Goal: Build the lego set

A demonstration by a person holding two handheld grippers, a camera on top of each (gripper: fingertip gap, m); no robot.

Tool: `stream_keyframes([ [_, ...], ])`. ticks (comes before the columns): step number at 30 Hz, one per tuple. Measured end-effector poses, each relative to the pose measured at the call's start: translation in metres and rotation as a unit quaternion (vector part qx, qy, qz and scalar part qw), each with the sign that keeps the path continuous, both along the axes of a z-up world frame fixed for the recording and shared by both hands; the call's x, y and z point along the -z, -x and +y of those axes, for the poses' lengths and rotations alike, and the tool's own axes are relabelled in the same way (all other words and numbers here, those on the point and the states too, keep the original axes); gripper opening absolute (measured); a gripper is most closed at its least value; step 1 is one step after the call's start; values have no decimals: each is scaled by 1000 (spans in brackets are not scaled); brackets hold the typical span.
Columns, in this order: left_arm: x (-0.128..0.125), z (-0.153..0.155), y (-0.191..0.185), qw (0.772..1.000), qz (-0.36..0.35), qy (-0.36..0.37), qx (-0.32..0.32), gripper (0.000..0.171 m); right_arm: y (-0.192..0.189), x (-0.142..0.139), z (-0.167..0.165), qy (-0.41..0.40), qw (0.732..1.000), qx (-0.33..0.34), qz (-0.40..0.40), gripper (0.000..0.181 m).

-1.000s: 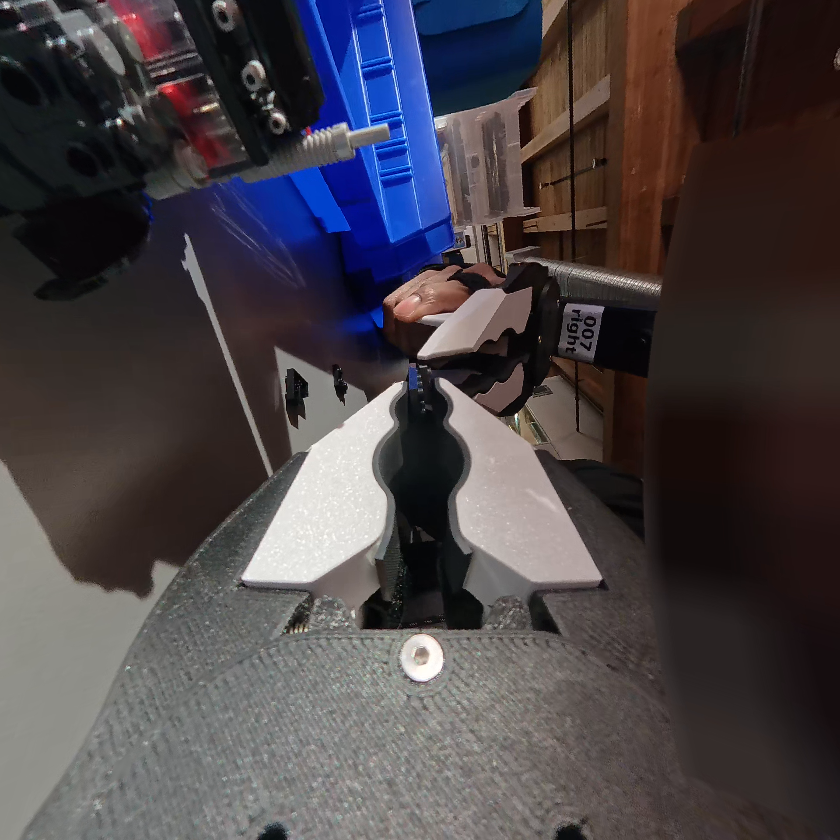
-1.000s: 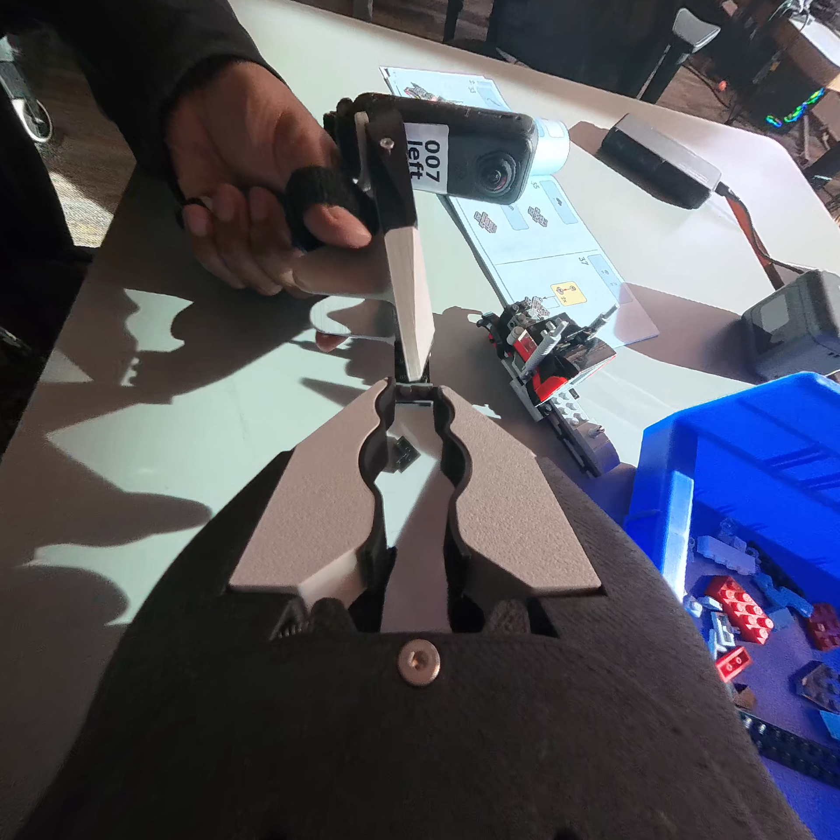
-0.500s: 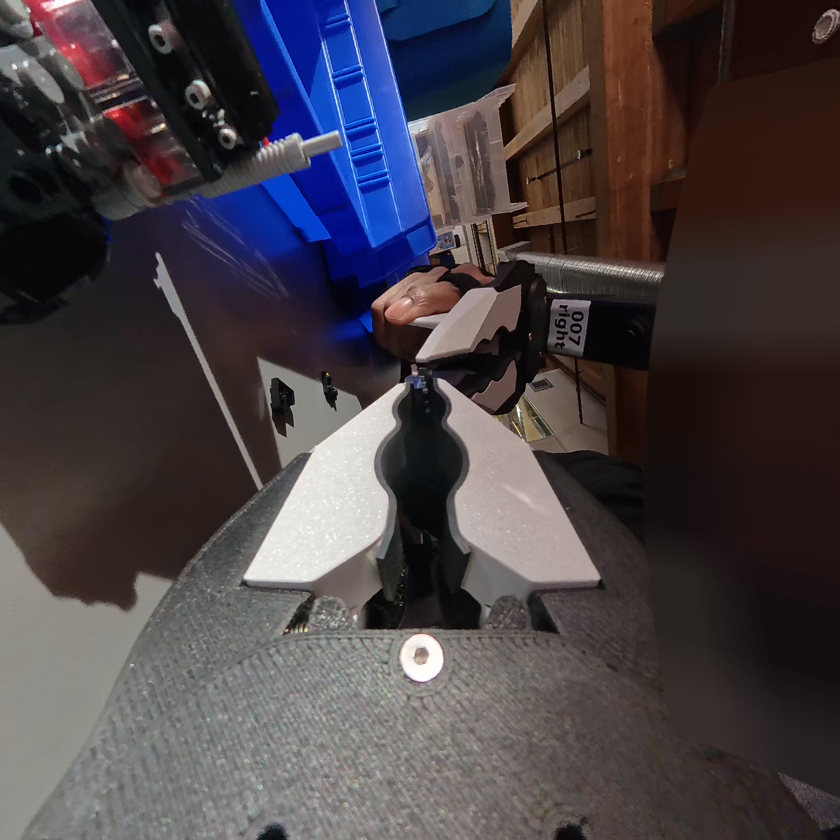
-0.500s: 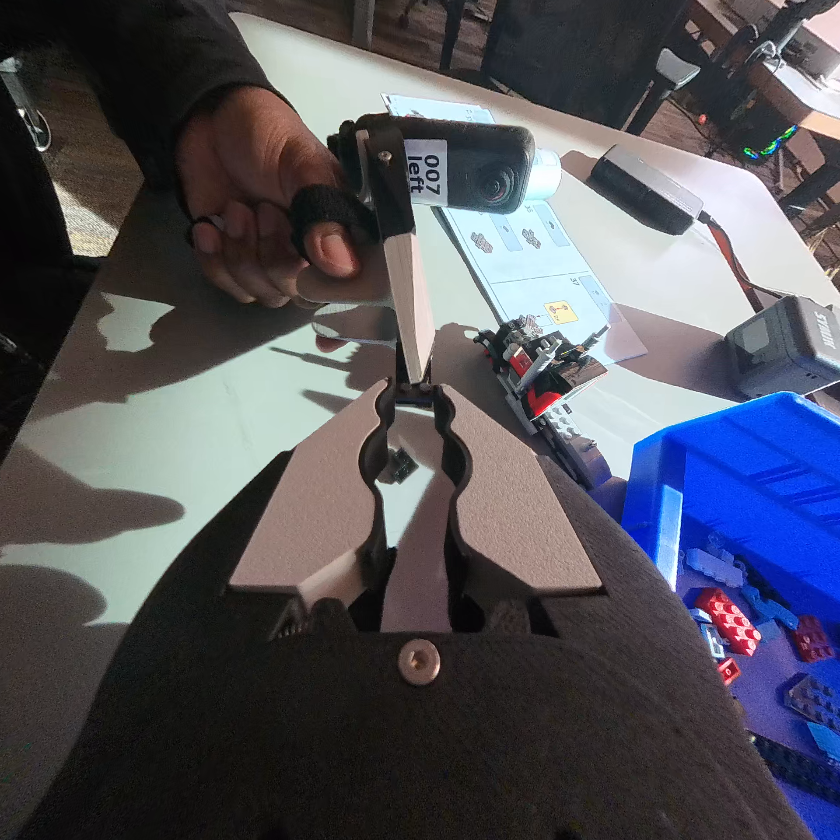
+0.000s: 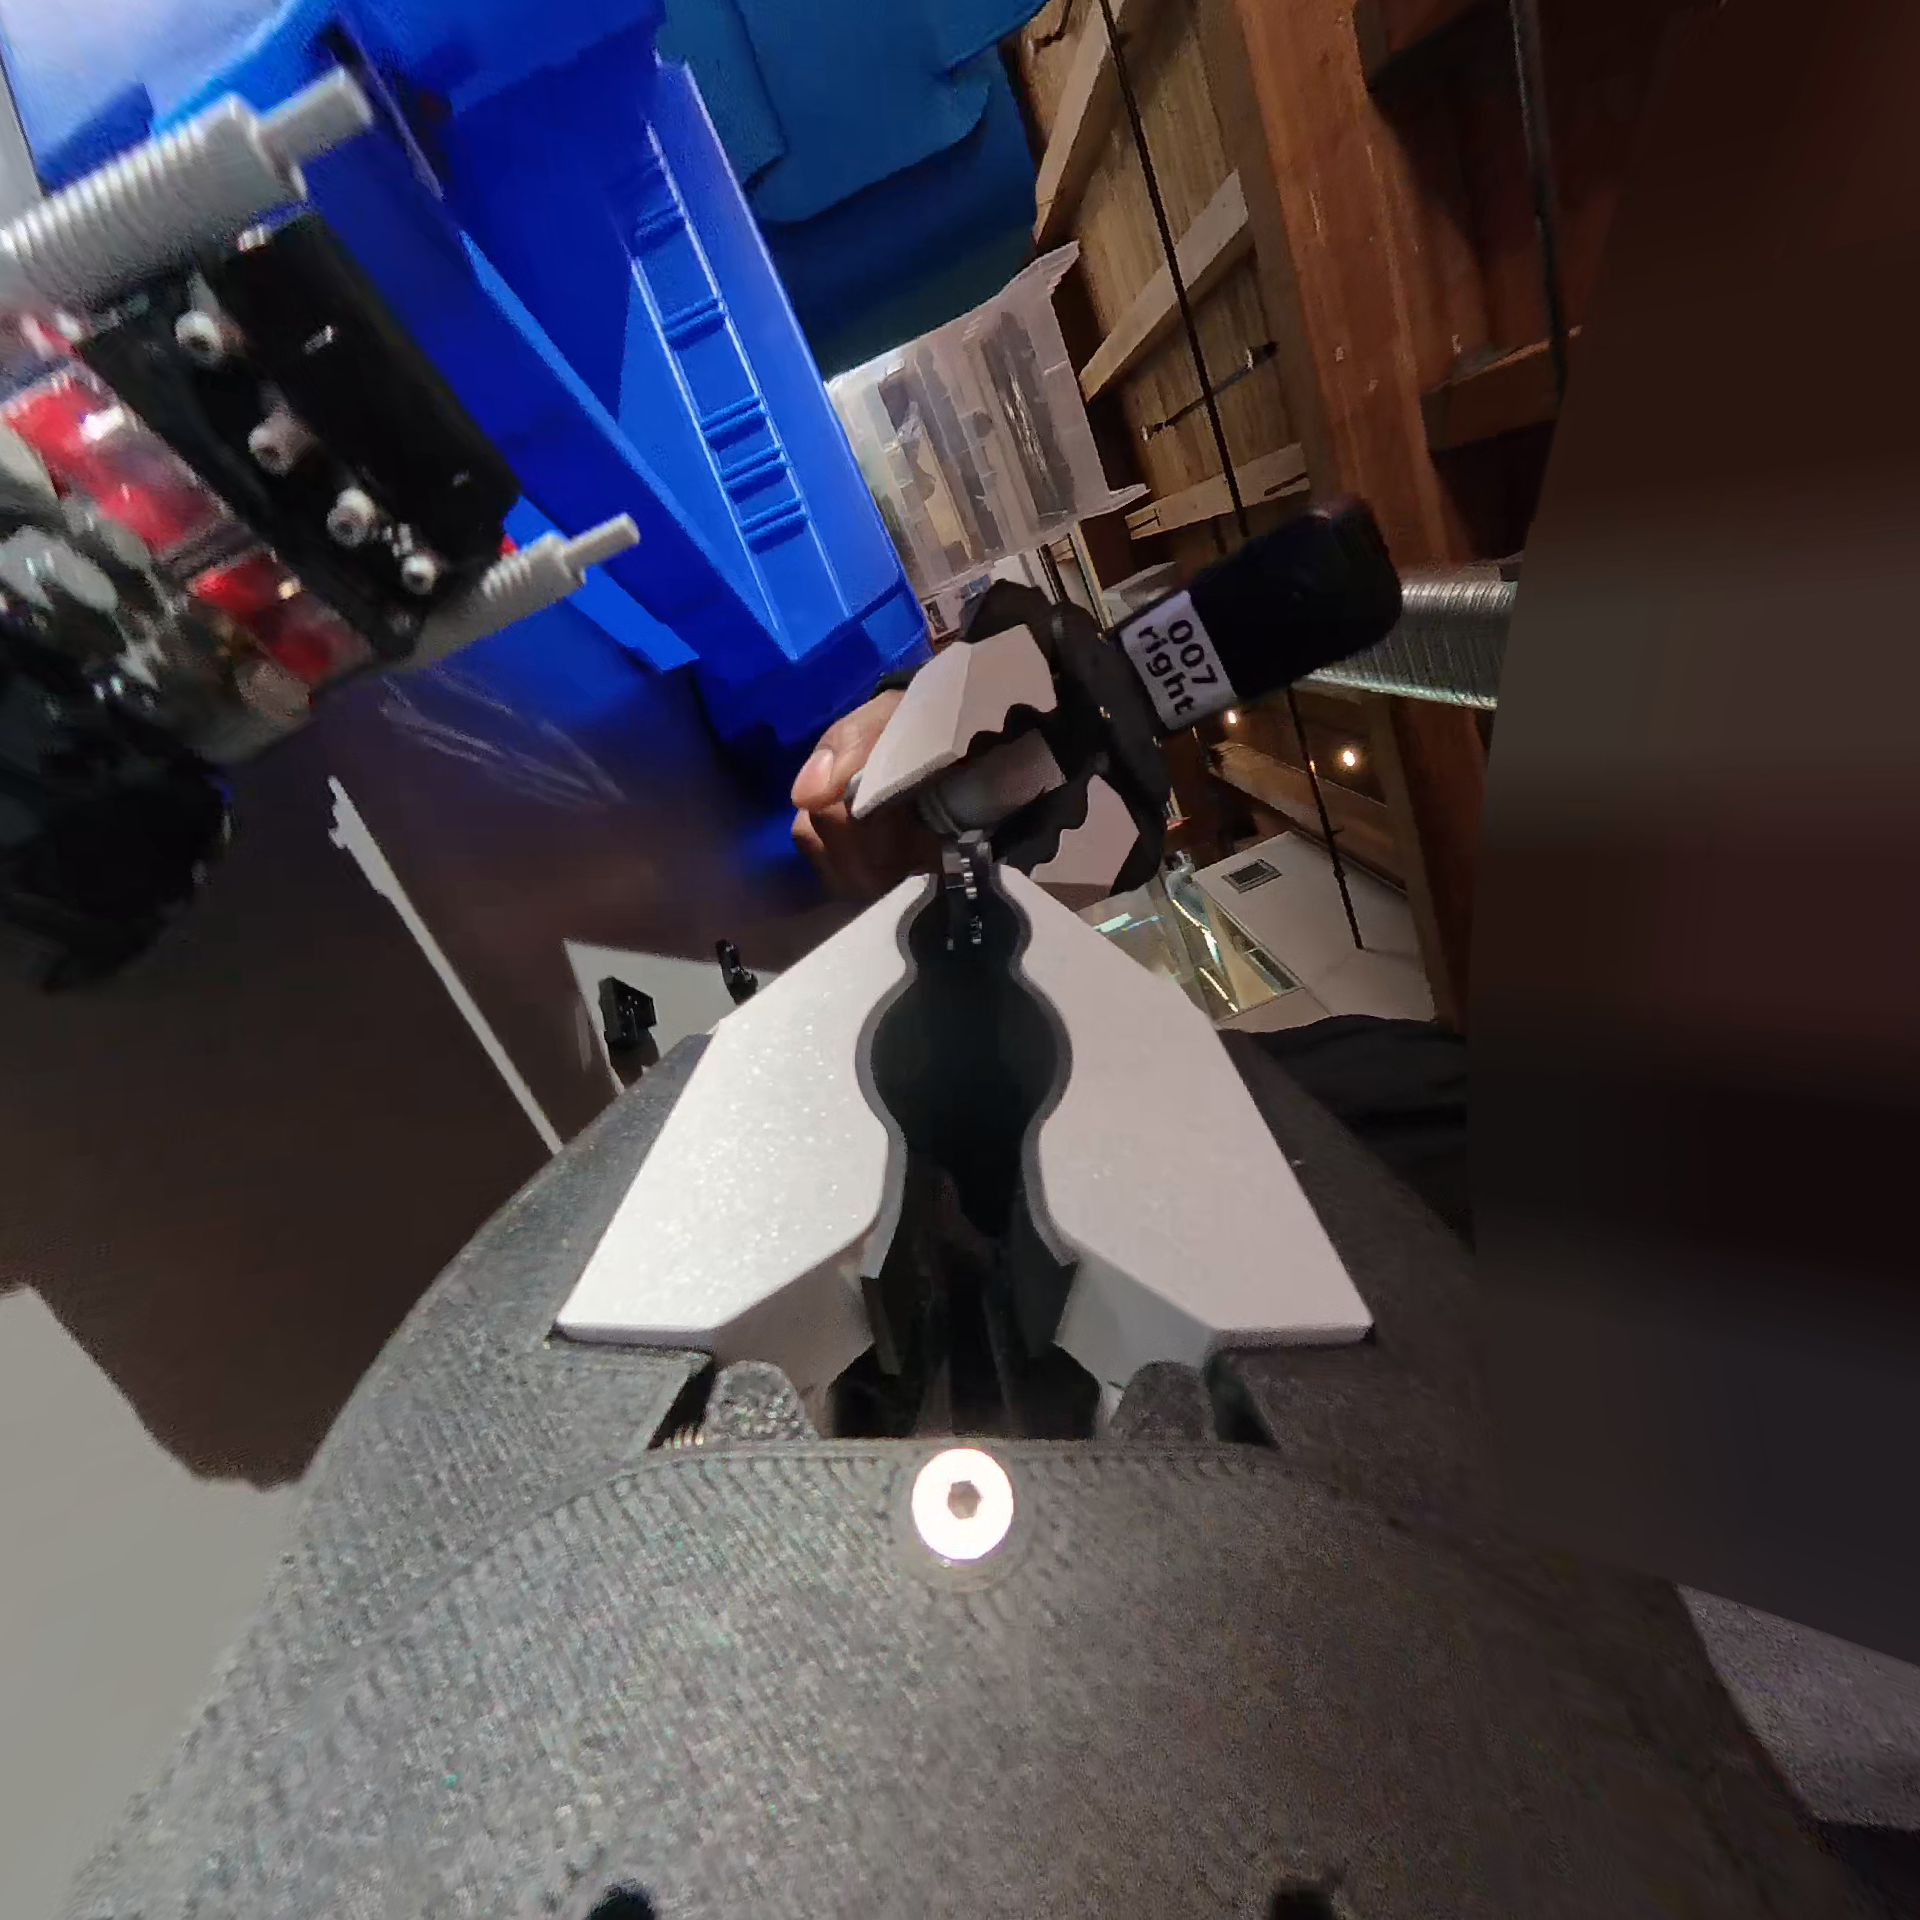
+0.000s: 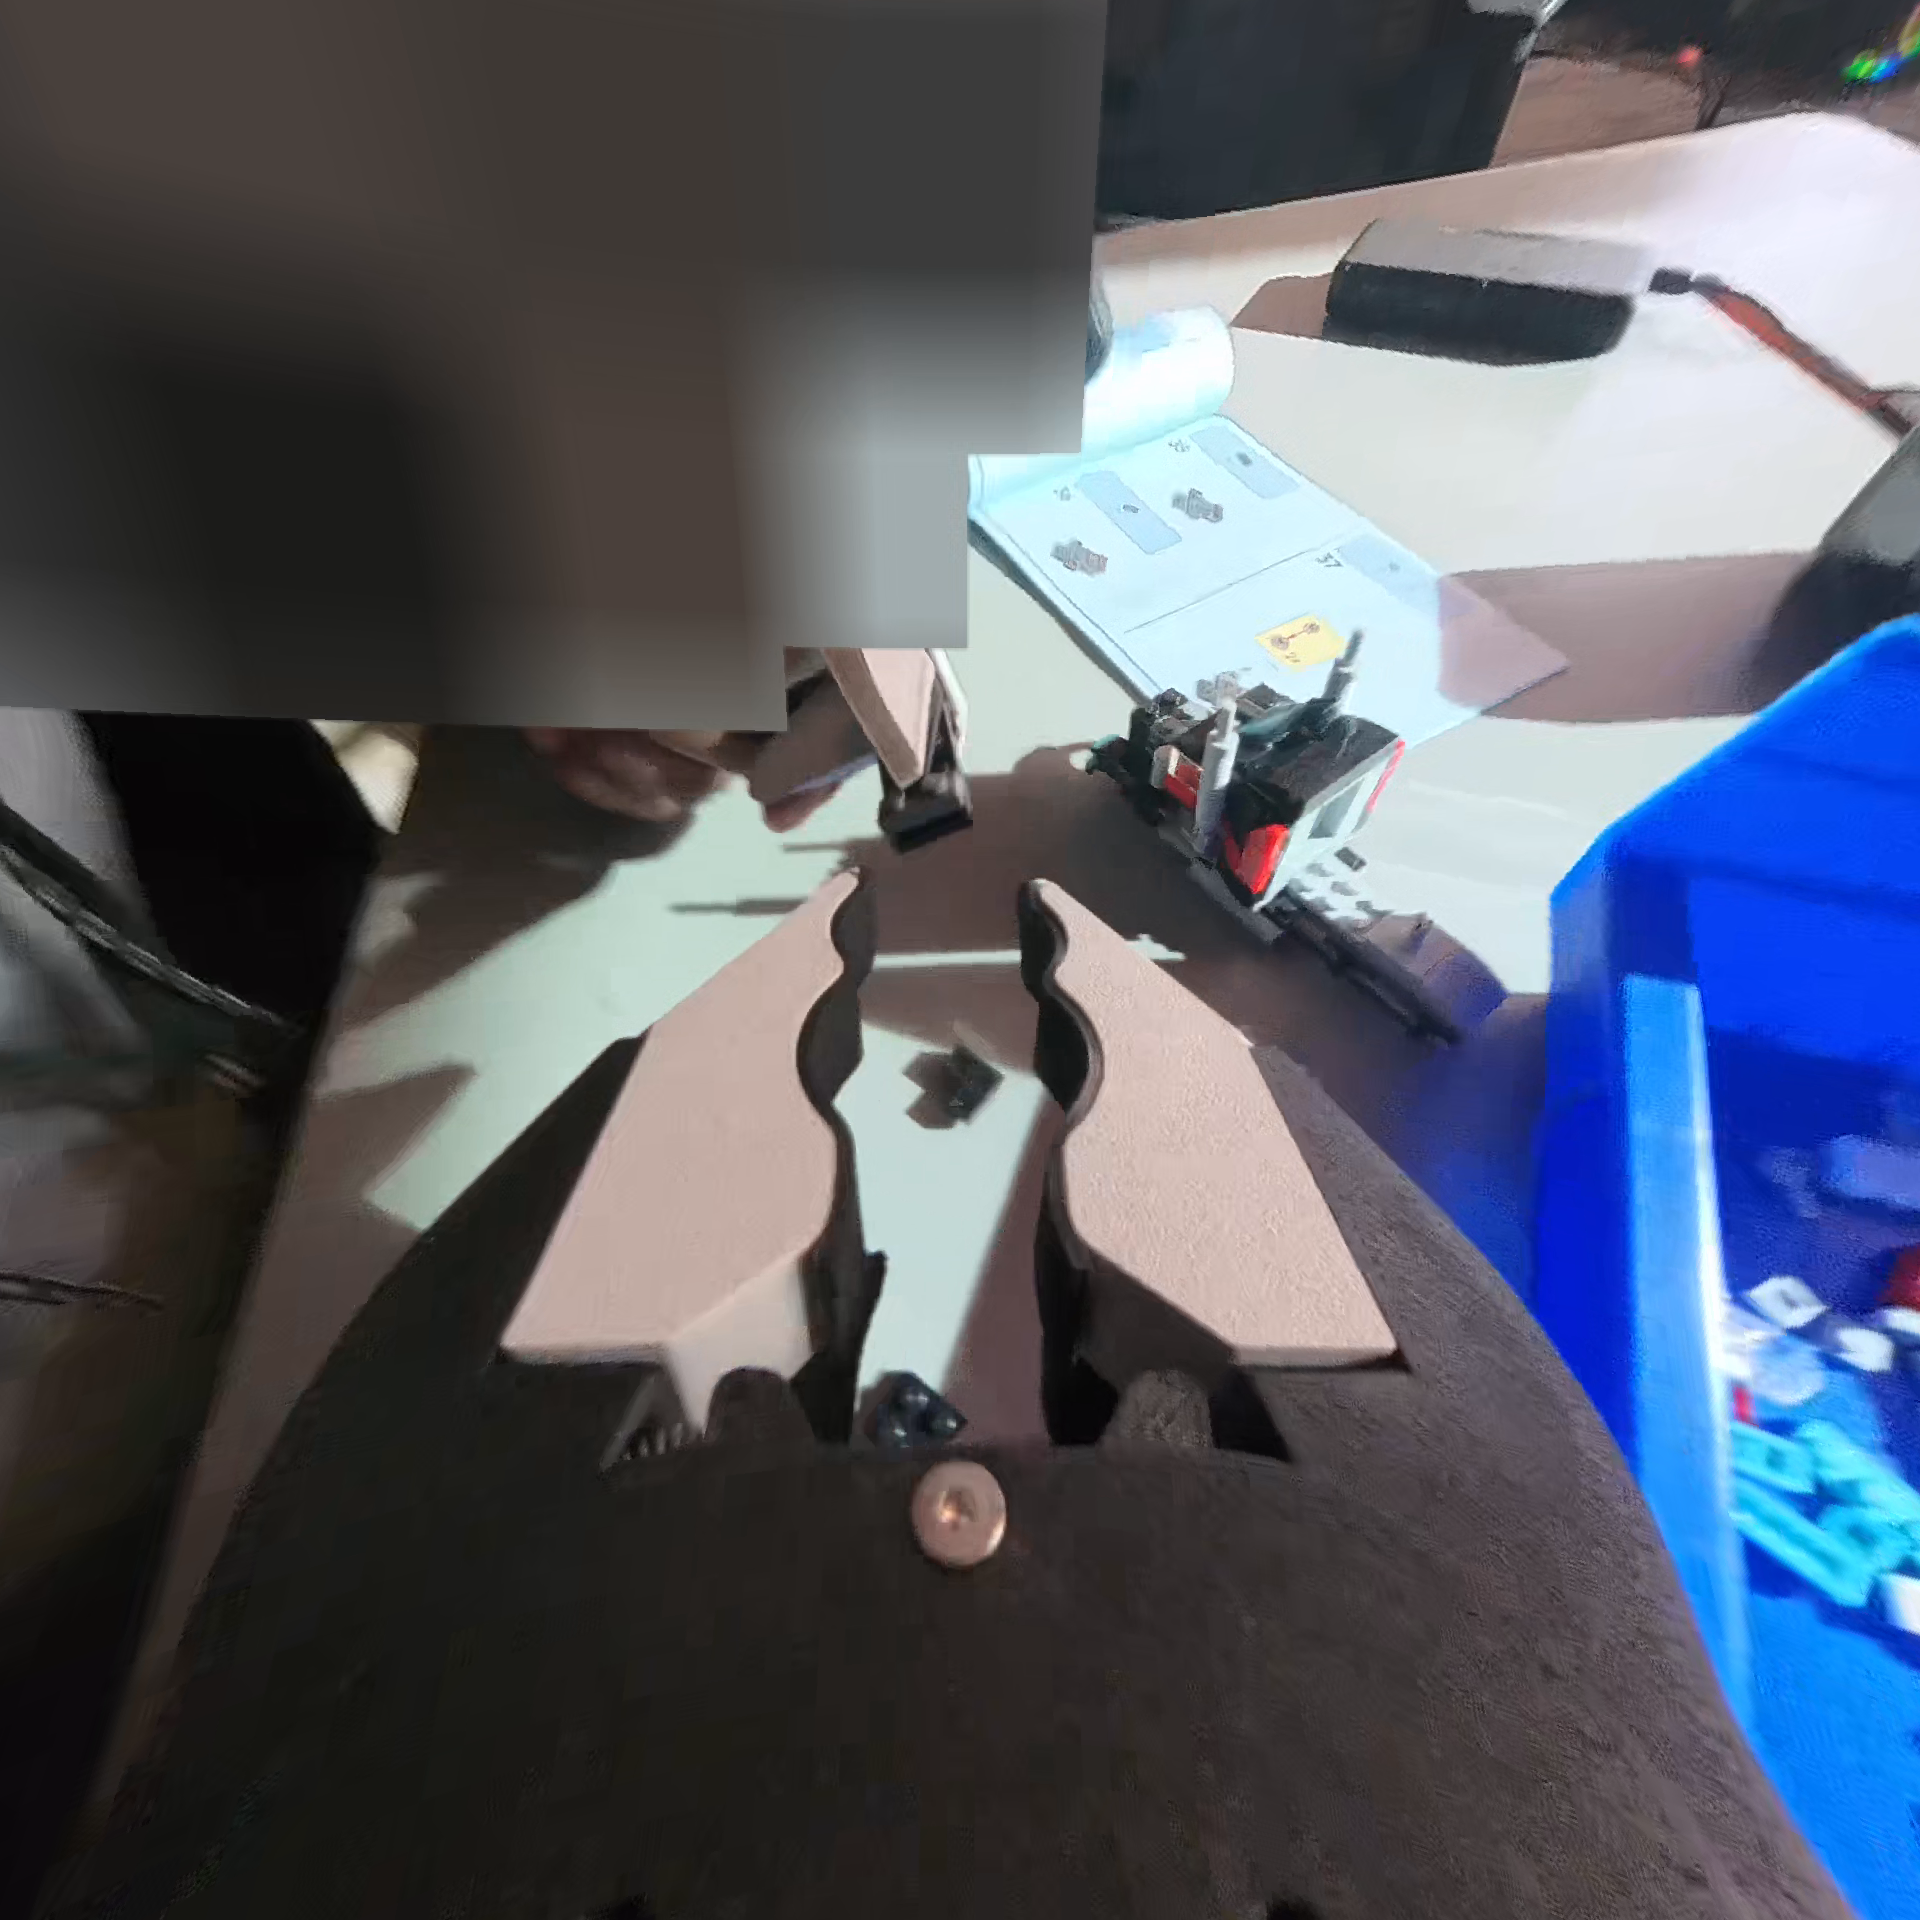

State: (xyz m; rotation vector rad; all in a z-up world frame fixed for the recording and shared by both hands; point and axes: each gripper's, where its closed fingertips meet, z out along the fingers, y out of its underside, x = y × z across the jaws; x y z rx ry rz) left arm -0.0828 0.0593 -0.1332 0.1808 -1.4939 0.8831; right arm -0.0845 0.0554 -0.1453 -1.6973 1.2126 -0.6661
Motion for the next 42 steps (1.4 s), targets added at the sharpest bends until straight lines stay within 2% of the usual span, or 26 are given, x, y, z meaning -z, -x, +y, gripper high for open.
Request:
stream_keyframes([
  [5,-14,-7,-13,993,-70,91,-25,6,-3,-32,-10,-195,980,24,-42,30],
  [10,-19,-7,-13,983,-112,143,-30,6,-8,-40,-11,-277,959,32,-58,31],
  [16,-22,-4,-7,974,-138,179,-22,6,-11,-37,-3,-312,949,17,-52,29],
  [26,-23,0,-1,963,-168,211,-14,7,-10,-37,6,-330,942,-10,-61,11],
  [42,-30,7,3,965,-129,228,23,7,-6,-44,13,-295,950,-38,-97,9],
])
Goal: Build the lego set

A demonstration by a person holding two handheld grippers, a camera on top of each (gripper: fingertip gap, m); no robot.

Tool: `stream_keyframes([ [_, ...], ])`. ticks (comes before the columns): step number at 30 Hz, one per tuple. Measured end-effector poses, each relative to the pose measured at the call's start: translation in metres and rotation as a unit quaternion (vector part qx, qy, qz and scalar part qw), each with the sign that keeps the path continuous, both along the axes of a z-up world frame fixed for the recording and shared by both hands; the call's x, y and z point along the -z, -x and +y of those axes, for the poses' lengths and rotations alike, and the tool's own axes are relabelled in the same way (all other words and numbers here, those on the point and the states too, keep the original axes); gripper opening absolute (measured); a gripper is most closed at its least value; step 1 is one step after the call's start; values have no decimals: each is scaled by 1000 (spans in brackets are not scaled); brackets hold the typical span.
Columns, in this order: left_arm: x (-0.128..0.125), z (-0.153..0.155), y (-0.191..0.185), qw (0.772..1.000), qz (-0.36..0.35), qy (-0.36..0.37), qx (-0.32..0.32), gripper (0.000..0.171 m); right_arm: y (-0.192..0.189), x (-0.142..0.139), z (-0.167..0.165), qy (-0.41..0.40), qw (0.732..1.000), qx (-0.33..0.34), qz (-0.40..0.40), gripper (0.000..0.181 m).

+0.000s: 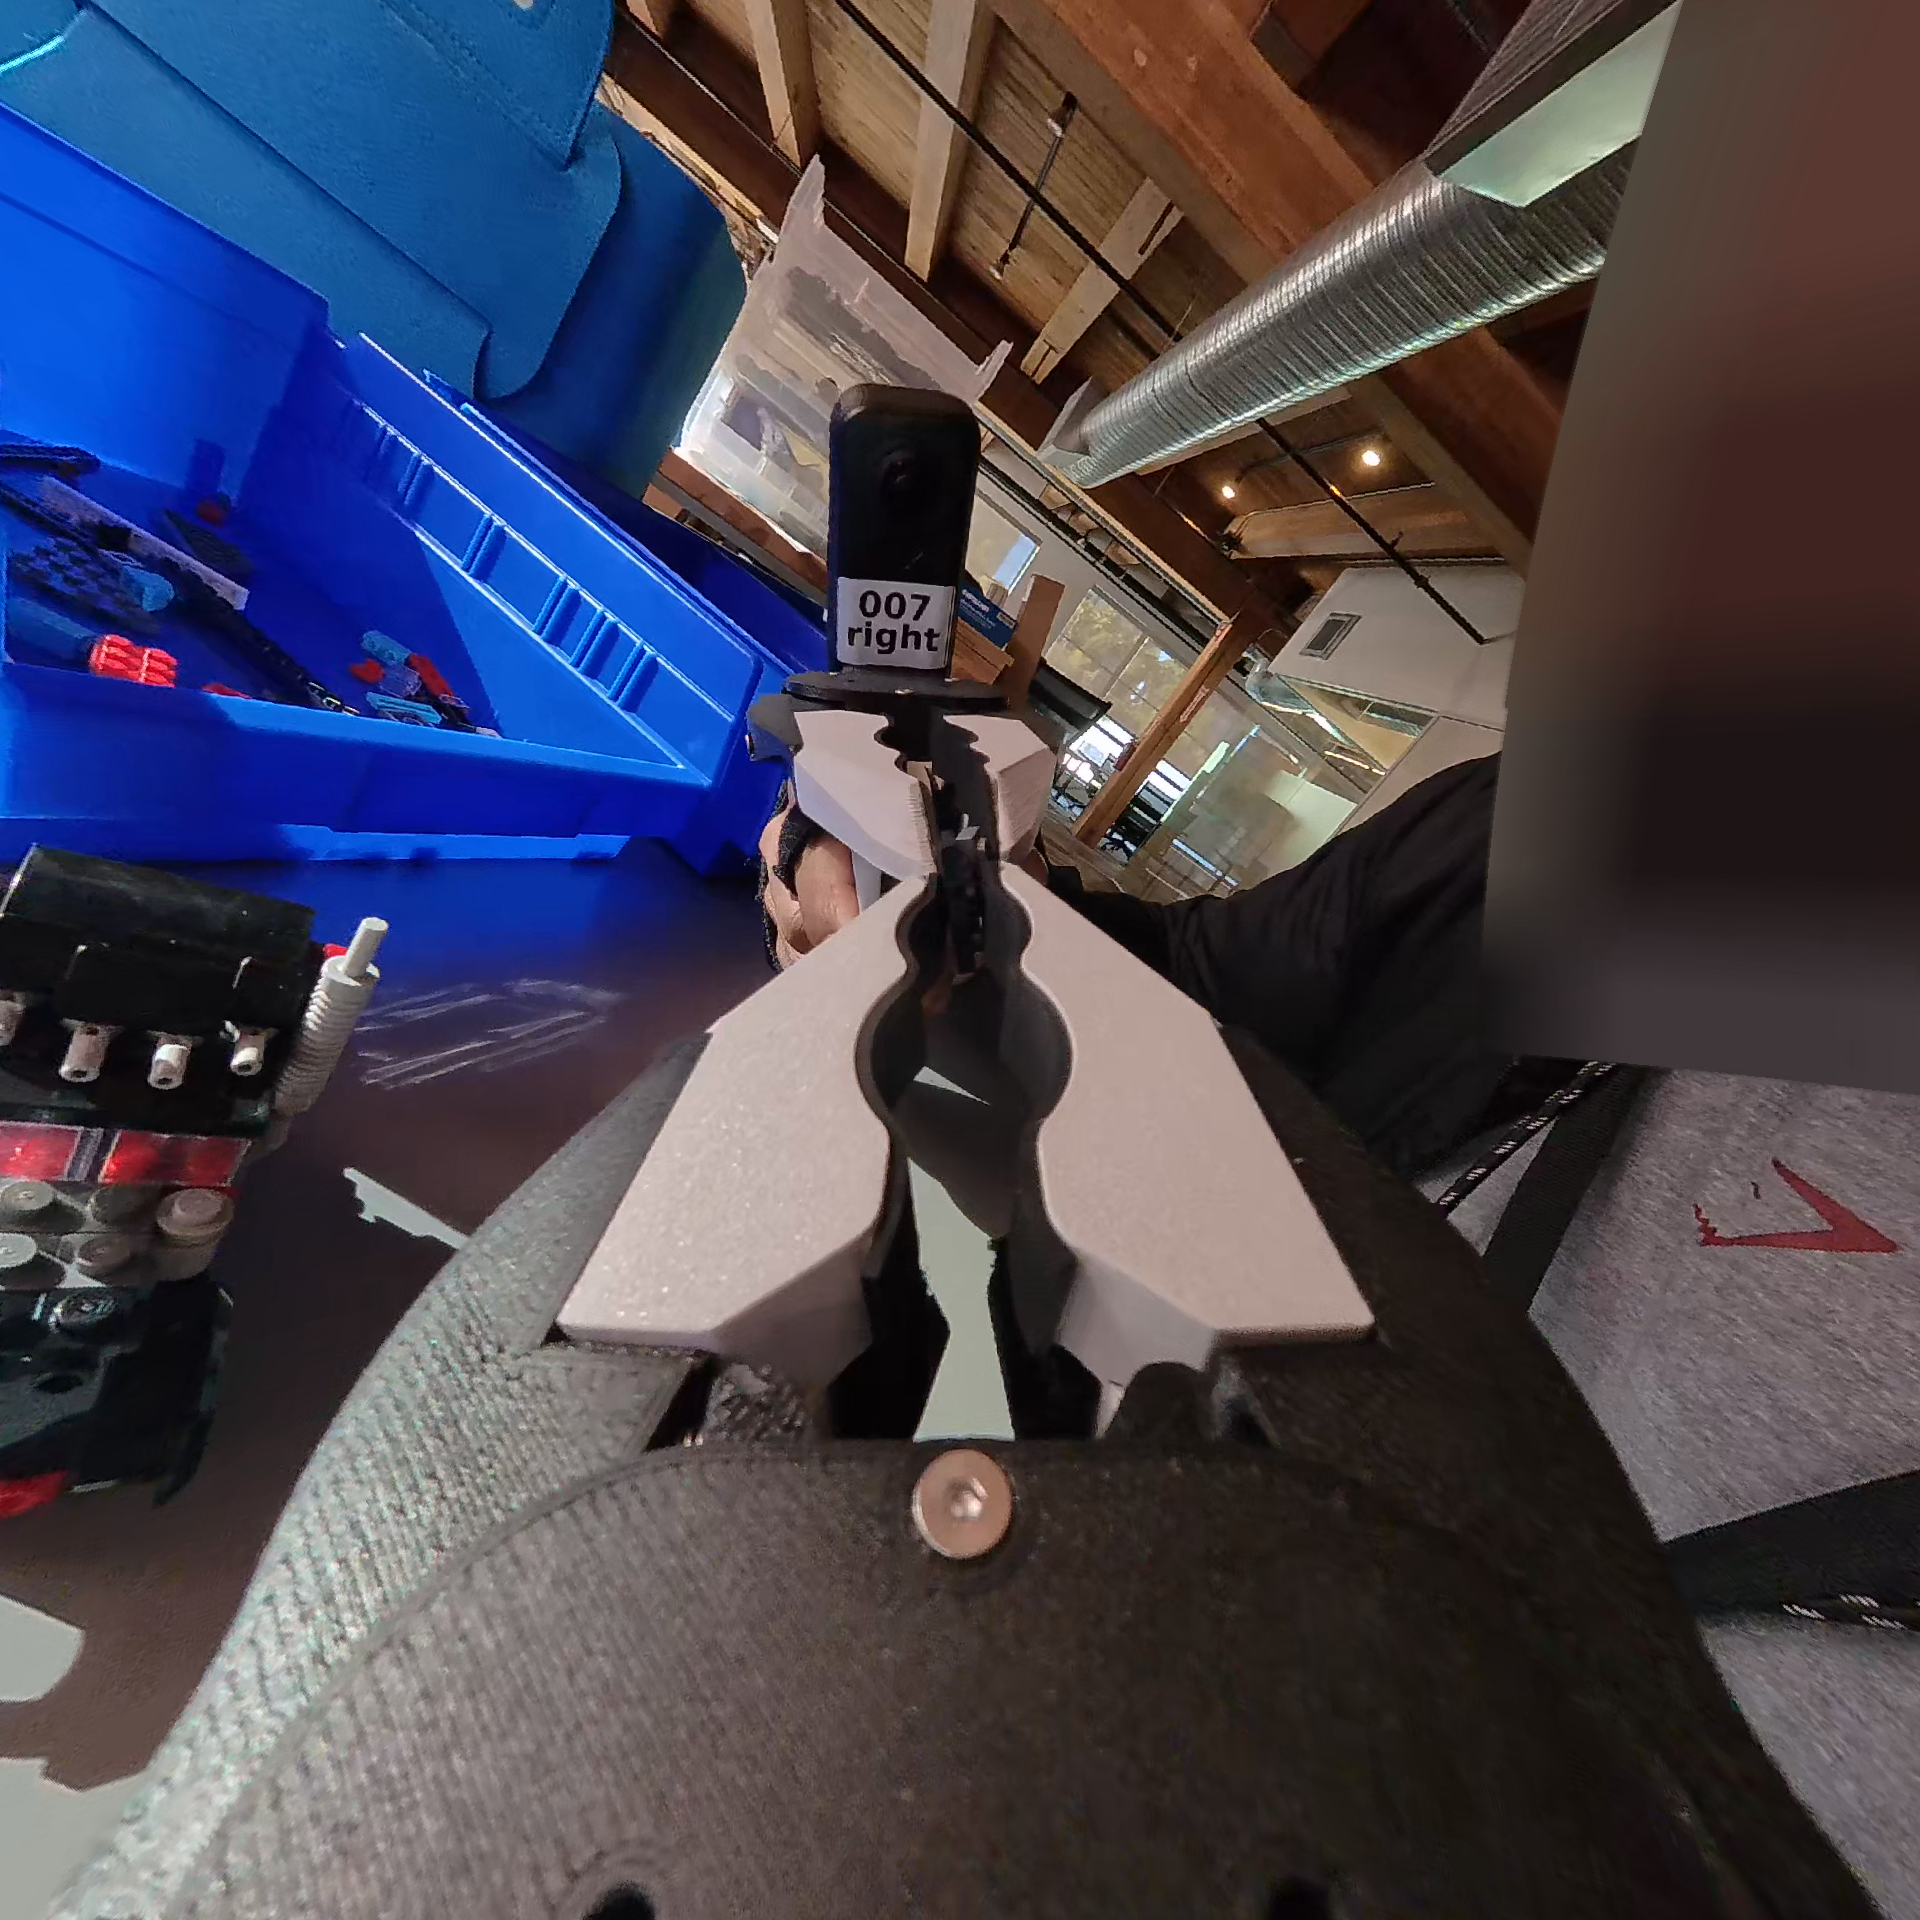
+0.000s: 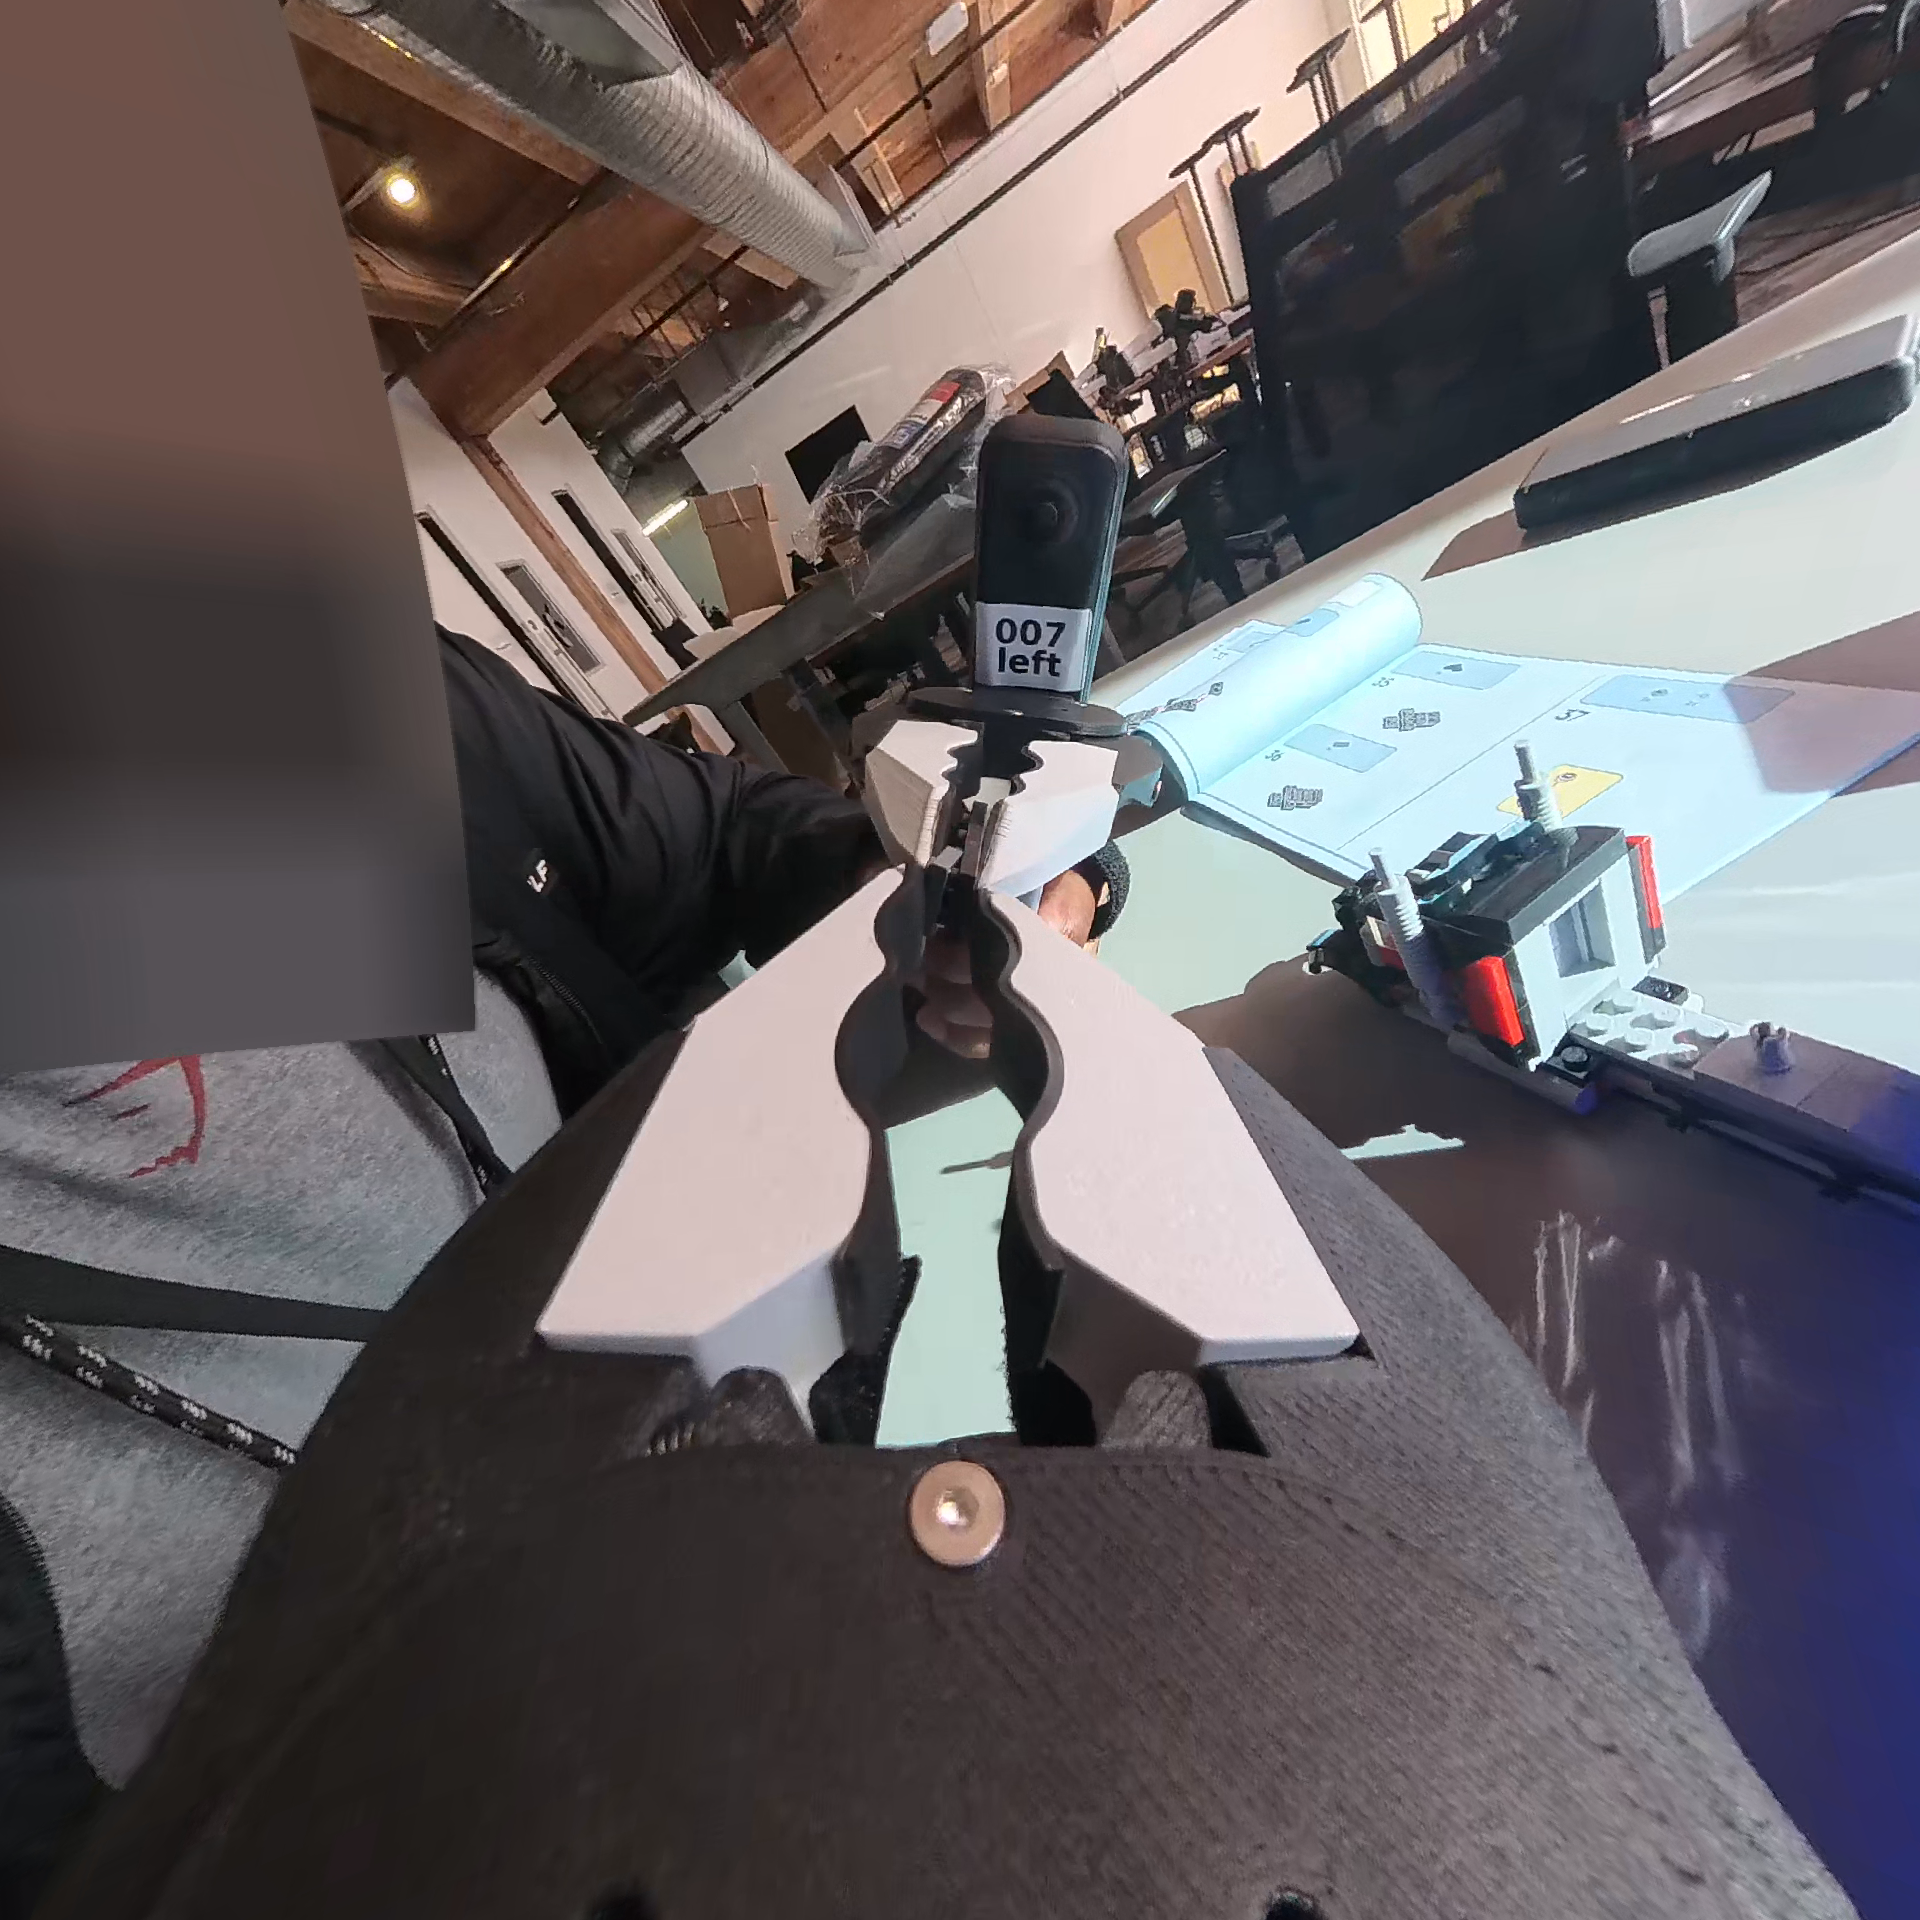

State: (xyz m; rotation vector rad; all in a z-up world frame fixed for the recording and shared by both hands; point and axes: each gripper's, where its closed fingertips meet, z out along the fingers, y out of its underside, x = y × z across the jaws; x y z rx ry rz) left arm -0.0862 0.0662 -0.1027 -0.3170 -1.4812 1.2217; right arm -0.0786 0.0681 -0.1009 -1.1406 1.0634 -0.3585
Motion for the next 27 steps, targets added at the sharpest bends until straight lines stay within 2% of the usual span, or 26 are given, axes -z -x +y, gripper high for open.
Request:
stream_keyframes([
  [14,-2,1,-1,998,37,-27,35,7,0,0,0,11,1000,7,-8,9],
  [27,-4,-1,-5,995,79,-56,38,7,0,0,-2,20,1000,13,-10,9],
])
